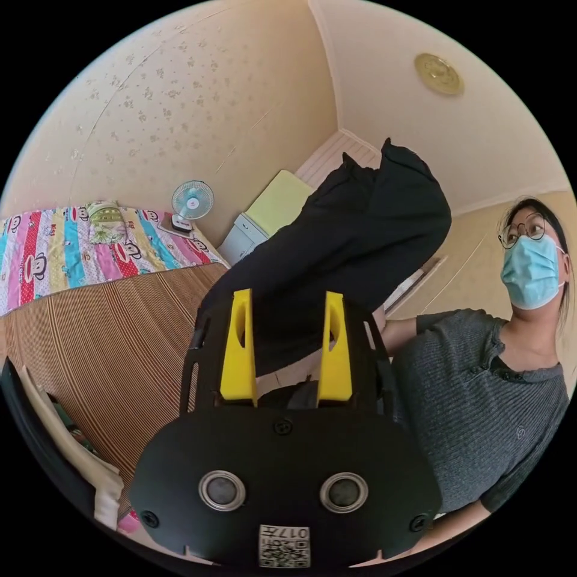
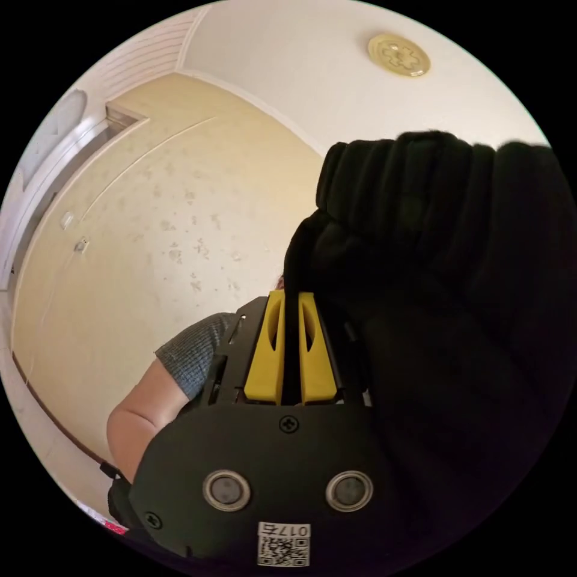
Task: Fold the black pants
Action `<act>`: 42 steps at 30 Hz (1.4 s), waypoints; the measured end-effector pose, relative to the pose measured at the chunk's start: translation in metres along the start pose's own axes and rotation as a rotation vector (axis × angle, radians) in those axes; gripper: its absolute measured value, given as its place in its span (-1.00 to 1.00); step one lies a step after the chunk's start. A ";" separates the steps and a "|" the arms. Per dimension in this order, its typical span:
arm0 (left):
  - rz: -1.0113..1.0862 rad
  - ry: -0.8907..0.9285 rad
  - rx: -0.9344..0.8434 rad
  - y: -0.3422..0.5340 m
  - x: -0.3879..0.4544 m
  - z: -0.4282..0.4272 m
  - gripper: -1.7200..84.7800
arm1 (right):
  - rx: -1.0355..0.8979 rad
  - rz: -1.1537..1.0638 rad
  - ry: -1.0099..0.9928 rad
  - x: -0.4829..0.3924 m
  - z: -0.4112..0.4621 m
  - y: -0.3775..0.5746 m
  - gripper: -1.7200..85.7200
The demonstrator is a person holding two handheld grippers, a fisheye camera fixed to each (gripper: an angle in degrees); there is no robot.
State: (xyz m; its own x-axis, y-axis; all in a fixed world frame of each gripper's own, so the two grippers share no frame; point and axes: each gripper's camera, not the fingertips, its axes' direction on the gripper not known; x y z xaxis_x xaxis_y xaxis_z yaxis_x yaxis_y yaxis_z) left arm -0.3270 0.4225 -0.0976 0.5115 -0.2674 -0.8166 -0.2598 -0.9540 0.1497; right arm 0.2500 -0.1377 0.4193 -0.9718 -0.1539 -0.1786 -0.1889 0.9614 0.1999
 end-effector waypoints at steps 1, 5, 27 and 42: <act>-0.003 0.038 0.002 -0.007 0.000 0.001 -0.55 | 0.036 -0.001 -0.039 -0.005 0.002 0.007 -0.92; -0.031 0.281 0.066 -0.021 -0.018 0.005 -0.54 | 0.218 -0.002 -0.104 -0.019 0.005 0.050 -0.92; -0.313 1.101 -0.155 -0.030 -0.083 0.071 -0.42 | 0.281 0.121 -0.229 0.026 0.102 0.107 -0.92; 0.071 0.139 0.367 -0.039 0.048 -0.223 -0.85 | -0.327 0.485 1.426 -0.046 0.117 -0.013 -0.92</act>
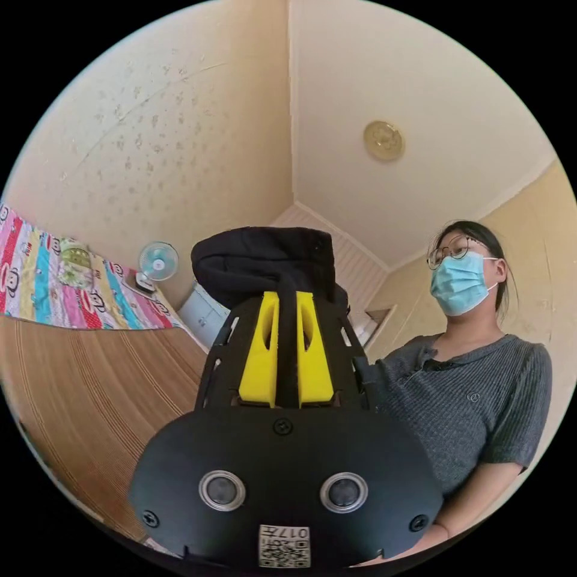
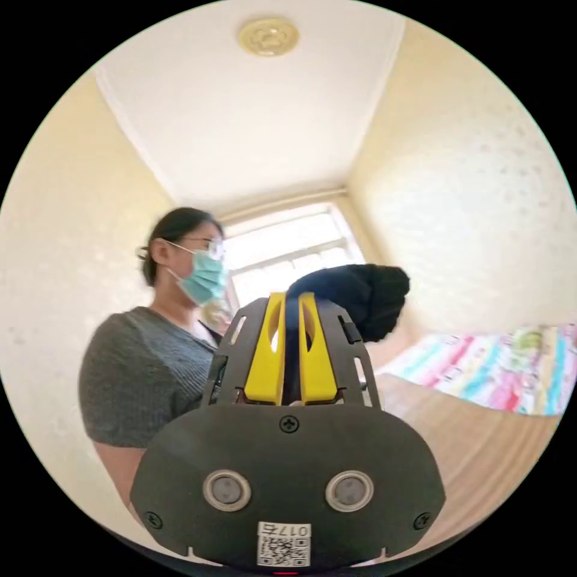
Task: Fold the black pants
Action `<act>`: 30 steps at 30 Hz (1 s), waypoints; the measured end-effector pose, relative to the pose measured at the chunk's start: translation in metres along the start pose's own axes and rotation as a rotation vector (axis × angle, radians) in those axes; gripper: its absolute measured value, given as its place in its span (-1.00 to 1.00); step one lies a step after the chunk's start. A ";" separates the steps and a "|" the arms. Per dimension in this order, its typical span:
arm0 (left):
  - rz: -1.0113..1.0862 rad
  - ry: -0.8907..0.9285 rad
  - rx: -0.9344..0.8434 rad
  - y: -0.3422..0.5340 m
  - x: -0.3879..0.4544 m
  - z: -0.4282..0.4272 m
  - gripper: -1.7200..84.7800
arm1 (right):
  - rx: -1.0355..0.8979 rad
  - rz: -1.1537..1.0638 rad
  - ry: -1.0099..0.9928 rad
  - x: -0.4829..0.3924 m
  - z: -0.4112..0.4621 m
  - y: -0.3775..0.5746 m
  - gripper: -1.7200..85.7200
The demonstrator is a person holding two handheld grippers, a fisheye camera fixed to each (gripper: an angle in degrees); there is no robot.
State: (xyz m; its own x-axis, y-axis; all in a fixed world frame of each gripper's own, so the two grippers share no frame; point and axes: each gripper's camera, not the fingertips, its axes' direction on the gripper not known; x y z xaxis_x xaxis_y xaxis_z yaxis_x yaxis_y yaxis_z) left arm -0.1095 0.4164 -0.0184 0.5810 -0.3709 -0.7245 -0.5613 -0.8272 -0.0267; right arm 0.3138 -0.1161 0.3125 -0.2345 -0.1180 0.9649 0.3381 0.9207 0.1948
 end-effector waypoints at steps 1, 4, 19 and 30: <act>0.040 -0.011 0.004 -0.004 0.014 -0.002 -0.85 | -0.037 0.014 0.097 -0.006 0.006 -0.004 -0.92; 0.039 -0.103 -0.046 -0.026 0.028 0.025 -0.85 | -0.054 0.126 0.242 0.015 0.029 -0.029 -0.92; -0.351 -0.953 -0.488 -0.221 -0.286 0.203 -0.73 | -0.492 0.545 0.856 0.434 0.278 -0.233 -0.76; -0.927 -0.944 -1.010 0.145 -0.357 0.157 -0.67 | -1.136 0.950 0.321 0.429 0.361 0.090 -0.75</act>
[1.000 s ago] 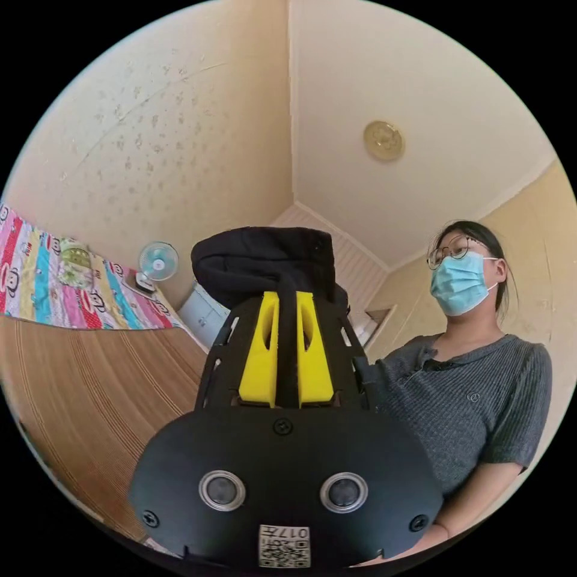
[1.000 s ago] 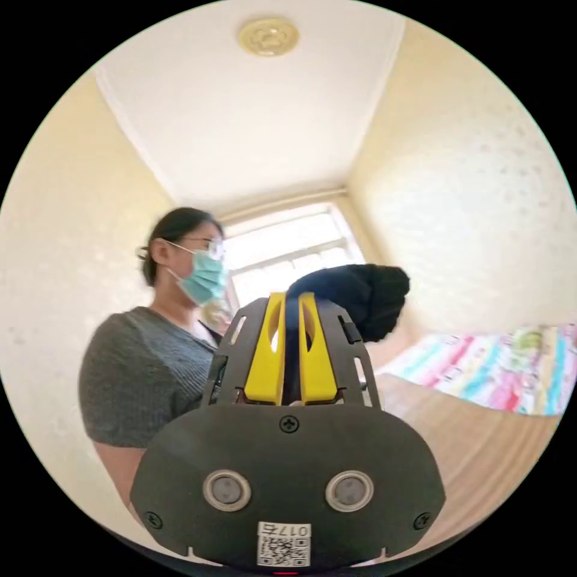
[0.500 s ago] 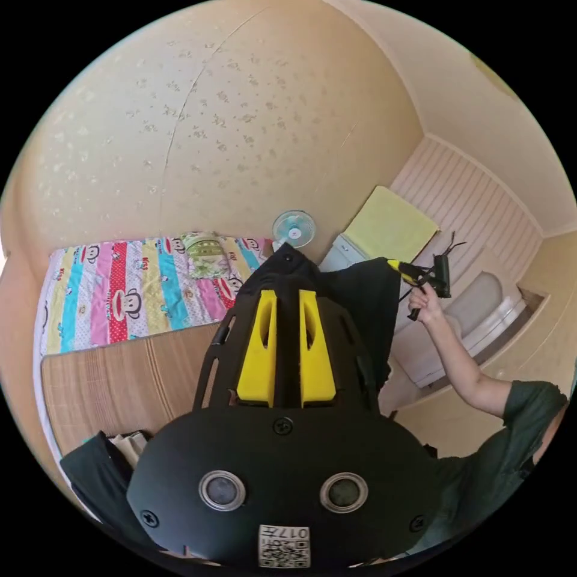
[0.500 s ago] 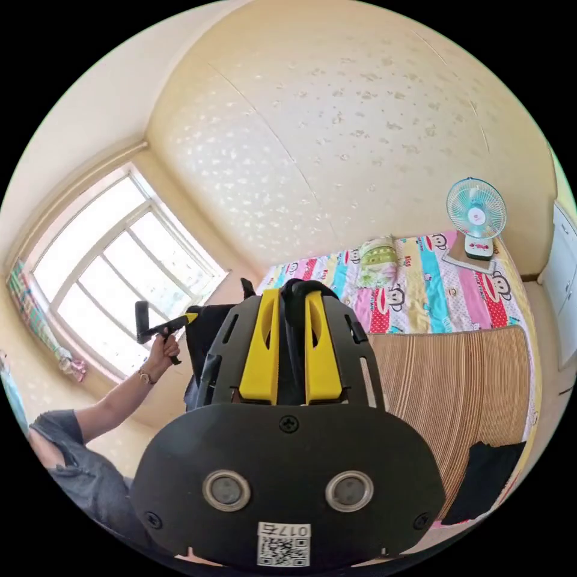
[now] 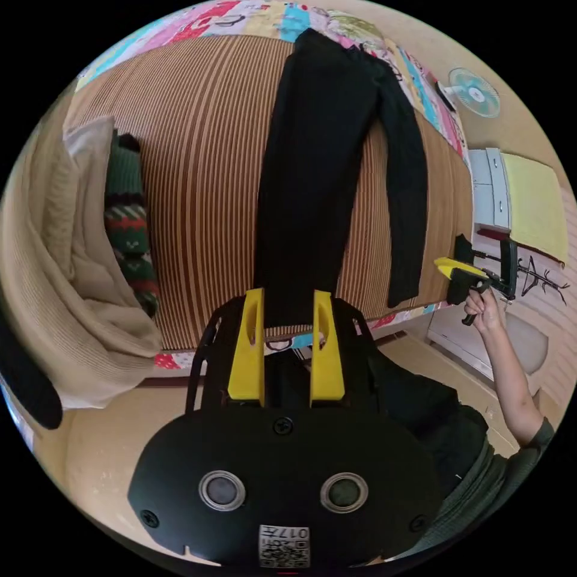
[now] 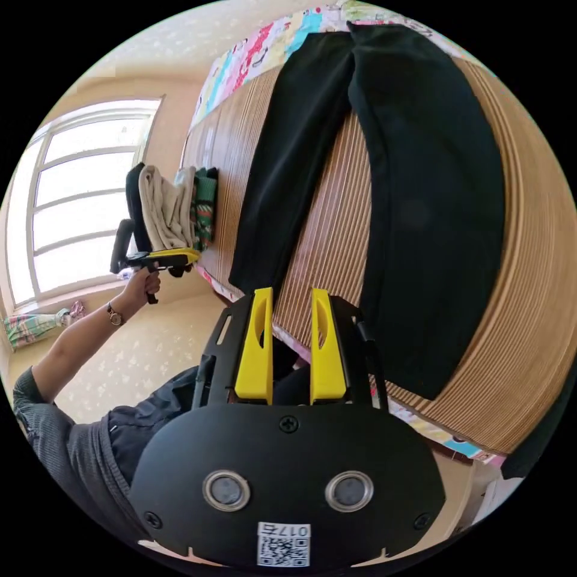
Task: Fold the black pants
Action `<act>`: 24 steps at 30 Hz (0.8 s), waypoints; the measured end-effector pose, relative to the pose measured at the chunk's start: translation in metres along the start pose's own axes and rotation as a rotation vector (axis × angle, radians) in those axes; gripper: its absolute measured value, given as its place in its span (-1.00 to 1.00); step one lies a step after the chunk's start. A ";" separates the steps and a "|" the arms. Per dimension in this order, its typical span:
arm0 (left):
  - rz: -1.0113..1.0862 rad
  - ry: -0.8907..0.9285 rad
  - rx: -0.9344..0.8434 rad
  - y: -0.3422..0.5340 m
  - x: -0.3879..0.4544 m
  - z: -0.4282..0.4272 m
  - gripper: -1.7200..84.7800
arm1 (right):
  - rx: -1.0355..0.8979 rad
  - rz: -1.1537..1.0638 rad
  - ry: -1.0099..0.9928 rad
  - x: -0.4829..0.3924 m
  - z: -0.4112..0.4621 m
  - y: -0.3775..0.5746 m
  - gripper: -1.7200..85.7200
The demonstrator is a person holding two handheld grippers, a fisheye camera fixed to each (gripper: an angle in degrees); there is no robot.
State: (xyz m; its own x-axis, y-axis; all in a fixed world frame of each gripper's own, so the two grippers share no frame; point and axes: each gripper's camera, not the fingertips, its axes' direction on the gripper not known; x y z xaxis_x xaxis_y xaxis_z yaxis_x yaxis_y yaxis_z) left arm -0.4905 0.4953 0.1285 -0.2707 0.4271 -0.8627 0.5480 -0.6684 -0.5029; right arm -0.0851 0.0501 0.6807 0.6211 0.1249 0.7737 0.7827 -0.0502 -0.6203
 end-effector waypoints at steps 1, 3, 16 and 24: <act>-0.023 0.007 -0.017 0.002 -0.010 0.015 -0.67 | -0.029 0.022 -0.037 -0.004 0.019 -0.002 -0.75; -0.039 0.023 -0.020 0.001 -0.019 0.032 -0.67 | -0.054 0.070 -0.100 -0.013 0.040 -0.010 -0.74; -0.022 -0.045 -0.369 -0.022 0.016 0.092 -0.97 | -0.329 0.048 0.030 -0.057 0.050 -0.060 -0.92; -0.054 0.160 -0.084 0.025 -0.007 0.062 -0.91 | -0.243 0.012 -0.122 -0.072 -0.010 -0.019 -0.87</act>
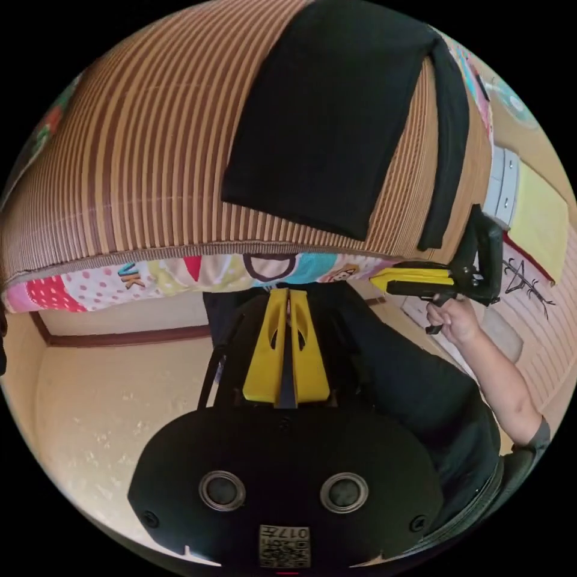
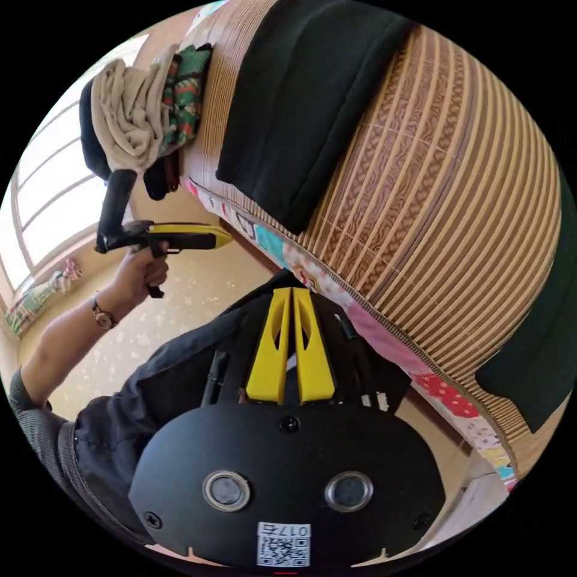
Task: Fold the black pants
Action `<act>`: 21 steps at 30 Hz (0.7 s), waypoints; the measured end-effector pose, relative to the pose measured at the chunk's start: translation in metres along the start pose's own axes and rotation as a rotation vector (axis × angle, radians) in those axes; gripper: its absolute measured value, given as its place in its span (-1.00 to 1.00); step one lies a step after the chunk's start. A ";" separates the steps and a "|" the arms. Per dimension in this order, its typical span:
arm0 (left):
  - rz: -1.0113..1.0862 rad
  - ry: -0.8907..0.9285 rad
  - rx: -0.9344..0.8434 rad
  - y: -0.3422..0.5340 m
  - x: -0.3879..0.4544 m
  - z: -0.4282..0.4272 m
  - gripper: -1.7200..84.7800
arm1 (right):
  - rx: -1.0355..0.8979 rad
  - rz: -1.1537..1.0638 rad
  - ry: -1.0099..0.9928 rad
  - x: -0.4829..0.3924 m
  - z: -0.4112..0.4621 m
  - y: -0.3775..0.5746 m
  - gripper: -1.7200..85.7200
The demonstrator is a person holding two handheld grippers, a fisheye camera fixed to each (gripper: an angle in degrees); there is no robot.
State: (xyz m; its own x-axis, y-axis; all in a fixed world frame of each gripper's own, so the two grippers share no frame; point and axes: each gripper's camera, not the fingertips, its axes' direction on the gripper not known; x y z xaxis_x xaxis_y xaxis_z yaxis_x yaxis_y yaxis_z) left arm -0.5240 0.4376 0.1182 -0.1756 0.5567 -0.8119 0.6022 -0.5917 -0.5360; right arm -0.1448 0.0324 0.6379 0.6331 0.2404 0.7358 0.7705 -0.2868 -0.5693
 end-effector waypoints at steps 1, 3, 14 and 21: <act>-0.009 -0.017 0.072 0.001 -0.007 -0.015 -0.84 | 0.083 0.042 -0.089 0.006 -0.020 -0.001 -0.83; -0.046 -0.077 0.129 -0.008 -0.016 -0.033 -0.71 | 0.195 0.130 -0.171 0.016 -0.046 -0.006 -0.78; -0.012 -0.253 0.146 -0.080 -0.022 -0.027 -0.79 | 0.091 0.172 -0.079 0.004 -0.025 -0.033 -0.86; 0.010 -0.052 0.081 -0.033 -0.031 -0.011 -0.95 | 0.119 0.169 -0.158 -0.012 -0.011 0.030 -0.91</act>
State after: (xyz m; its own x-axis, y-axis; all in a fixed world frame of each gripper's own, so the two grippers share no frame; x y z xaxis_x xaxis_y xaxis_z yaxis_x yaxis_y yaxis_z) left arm -0.5295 0.4463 0.1632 -0.2114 0.5207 -0.8271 0.5398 -0.6433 -0.5430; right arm -0.1302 0.0106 0.6157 0.7504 0.3427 0.5652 0.6498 -0.2263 -0.7256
